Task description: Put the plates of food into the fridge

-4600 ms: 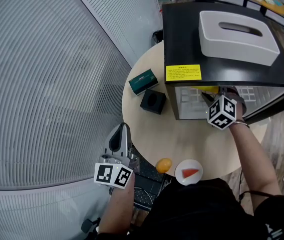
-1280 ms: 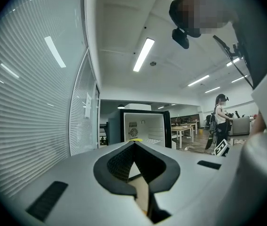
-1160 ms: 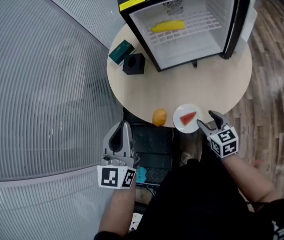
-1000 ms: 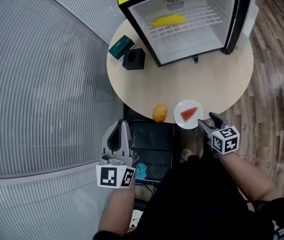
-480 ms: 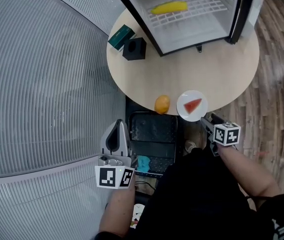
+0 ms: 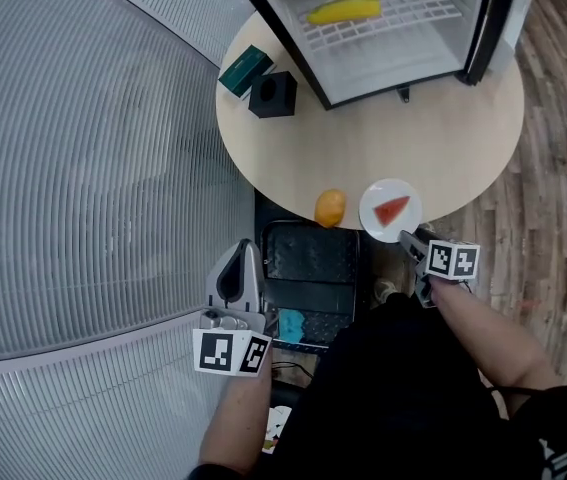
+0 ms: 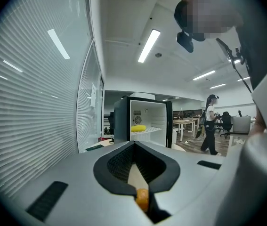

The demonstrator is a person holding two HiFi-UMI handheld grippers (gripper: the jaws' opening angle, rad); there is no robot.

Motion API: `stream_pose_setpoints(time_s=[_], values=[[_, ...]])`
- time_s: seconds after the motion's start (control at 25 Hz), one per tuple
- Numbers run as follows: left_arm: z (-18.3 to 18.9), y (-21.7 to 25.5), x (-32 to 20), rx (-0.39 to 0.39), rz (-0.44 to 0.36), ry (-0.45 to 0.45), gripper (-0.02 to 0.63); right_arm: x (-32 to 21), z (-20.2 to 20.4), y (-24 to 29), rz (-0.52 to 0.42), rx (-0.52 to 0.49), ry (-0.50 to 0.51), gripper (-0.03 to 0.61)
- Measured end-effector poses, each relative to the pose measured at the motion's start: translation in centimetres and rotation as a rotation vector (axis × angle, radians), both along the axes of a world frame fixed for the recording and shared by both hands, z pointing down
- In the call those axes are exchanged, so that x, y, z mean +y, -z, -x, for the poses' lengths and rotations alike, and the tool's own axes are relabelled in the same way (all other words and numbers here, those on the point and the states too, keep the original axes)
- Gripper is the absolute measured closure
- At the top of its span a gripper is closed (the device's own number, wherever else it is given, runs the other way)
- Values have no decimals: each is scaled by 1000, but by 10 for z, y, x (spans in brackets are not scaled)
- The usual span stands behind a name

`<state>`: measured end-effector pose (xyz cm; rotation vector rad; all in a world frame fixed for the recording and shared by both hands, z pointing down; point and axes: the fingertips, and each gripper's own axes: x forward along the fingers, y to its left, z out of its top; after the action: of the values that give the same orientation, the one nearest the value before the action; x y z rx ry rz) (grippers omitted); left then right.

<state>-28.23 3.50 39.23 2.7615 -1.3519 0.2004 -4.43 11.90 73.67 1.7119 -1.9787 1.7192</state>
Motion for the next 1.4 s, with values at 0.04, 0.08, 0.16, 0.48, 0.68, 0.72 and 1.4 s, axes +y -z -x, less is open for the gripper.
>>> stream_pose_setpoints(time_s=[0.04, 0.08, 0.16, 0.48, 0.68, 0.72, 1.4], values=[[-1, 1, -1, 0, 1, -4, 607, -2, 0, 0, 3, -12, -12, 378], [-2, 3, -3, 1, 0, -7, 607, -4, 0, 1, 4, -22, -20, 419], [-5, 4, -7, 7, 2, -10, 607, -5, 0, 1, 8, -42, -28, 457], [-30, -11, -17, 29, 46, -41, 608, -8, -3, 7, 21, -205, -94, 512], [-34, -2, -25, 34, 33, -36, 607, -19, -12, 29, -22, -343, -167, 560], [-34, 0, -27, 34, 29, -32, 607, -23, -13, 34, -33, -351, -165, 563], [-55, 21, -52, 51, -2, -16, 608, -59, -37, 74, -111, -448, -159, 563]])
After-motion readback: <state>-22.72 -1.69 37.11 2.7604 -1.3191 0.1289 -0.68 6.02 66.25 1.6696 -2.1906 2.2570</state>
